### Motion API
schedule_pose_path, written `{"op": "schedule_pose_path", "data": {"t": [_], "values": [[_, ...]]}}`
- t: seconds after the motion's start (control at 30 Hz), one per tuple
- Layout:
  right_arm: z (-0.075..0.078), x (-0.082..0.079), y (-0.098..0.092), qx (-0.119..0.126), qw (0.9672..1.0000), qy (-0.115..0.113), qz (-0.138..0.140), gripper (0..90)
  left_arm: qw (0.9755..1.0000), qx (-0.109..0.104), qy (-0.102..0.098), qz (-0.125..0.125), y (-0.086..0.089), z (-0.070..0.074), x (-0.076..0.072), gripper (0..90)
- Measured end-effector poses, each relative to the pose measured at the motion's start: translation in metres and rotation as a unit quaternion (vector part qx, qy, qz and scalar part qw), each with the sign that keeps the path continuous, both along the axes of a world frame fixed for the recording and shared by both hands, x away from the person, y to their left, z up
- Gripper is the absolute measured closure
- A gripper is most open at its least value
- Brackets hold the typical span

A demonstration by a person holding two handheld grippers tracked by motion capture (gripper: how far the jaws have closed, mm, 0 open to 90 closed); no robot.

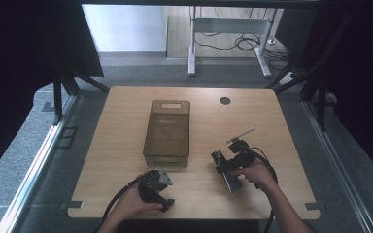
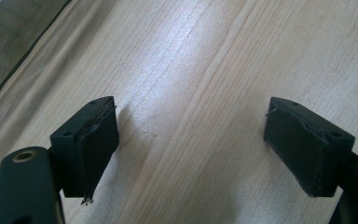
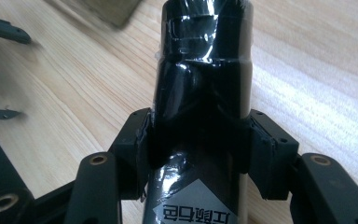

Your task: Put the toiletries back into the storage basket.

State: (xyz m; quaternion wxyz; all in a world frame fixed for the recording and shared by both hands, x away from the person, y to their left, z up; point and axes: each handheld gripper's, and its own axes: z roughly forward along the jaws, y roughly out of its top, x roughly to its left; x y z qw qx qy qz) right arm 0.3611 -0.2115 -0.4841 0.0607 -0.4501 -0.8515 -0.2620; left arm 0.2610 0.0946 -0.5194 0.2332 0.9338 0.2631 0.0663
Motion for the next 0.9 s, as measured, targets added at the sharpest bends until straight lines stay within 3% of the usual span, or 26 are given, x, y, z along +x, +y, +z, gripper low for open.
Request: {"op": "schedule_pose_path", "data": {"t": [0.47, 0.9], "values": [[0.012, 0.002, 0.02, 0.008, 0.9997, -0.013, 0.021, 45.7, 0.9999, -0.001, 0.01, -0.011, -0.001, -0.001, 0.0, 16.7], [0.01, 0.002, 0.029, -0.012, 0.9992, -0.024, 0.031, 45.5, 0.9999, -0.003, 0.012, -0.011, -0.003, -0.001, 0.0, 16.5]]}}
